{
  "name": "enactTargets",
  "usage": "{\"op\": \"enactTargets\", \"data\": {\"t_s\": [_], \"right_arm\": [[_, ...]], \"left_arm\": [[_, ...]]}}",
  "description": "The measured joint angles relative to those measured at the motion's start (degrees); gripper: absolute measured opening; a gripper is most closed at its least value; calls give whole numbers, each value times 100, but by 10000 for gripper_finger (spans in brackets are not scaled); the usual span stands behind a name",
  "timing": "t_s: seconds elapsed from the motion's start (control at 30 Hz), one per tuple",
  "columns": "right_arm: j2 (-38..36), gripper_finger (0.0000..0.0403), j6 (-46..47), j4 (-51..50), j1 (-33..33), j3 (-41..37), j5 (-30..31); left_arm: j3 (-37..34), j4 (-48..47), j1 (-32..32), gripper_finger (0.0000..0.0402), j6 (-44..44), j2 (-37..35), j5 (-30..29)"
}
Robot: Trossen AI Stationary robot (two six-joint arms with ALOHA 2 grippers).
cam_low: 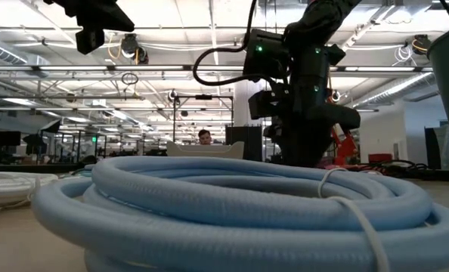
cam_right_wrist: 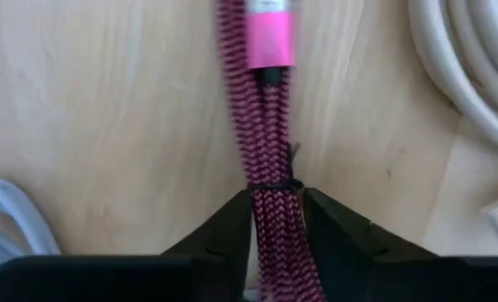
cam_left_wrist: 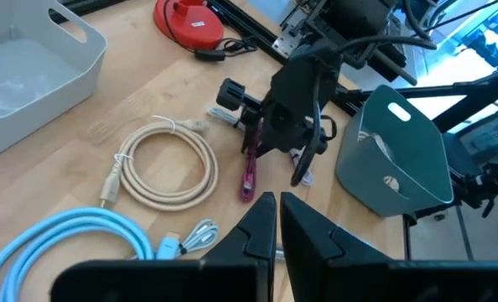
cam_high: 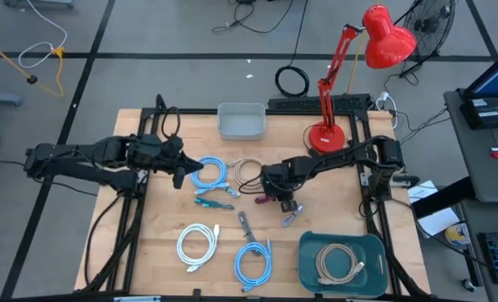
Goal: Pick & Place USB Port
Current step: Put the the pink usb cable into the gray bin
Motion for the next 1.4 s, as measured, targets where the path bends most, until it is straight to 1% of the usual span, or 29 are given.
{"op": "enactTargets", "data": {"t_s": [0.17,0.23,0.3,0.37,0.43,0.5,0.6,0.67,0.77,0.93,1.03,1.1,1.17,1.27,1.4], "right_arm": [[-122,32,372,75,-25,317,27],[-211,21,457,130,-49,542,222],[-307,21,380,61,-64,803,527],[-396,25,200,108,-85,1116,969],[-409,38,46,130,-165,1475,1399],[-405,48,-22,121,-331,1857,1626],[-344,47,-73,293,-715,2368,1658],[-253,36,-53,489,-1025,2643,1662],[-116,20,-27,496,-1544,2896,1656],[6,21,36,714,-2325,3029,1621],[150,35,78,653,-2646,3087,1348],[294,39,73,691,-2761,3183,1238],[396,35,-10,652,-2822,3263,1036],[659,21,-293,691,-2727,3487,900],[1146,20,-651,458,-2540,3863,862]], "left_arm": [[0,-122,0,21,7,-2,-33],[0,-124,0,21,20,0,-33],[0,-123,0,21,22,-2,-35],[0,-123,0,21,44,0,-35],[0,-120,0,21,46,-2,-37],[0,-114,0,21,57,0,-37],[0,-109,0,21,57,-1,-40],[0,-112,0,21,55,0,-40],[0,-109,0,21,29,0,-40],[0,-110,-40,21,-49,0,-42],[0,-112,-87,21,-83,0,-51],[0,-113,-109,21,-95,0,-50],[0,-115,-125,21,-100,0,-89],[0,-121,-125,21,-136,0,-97],[0,-132,-125,21,-200,-1,-99]]}}
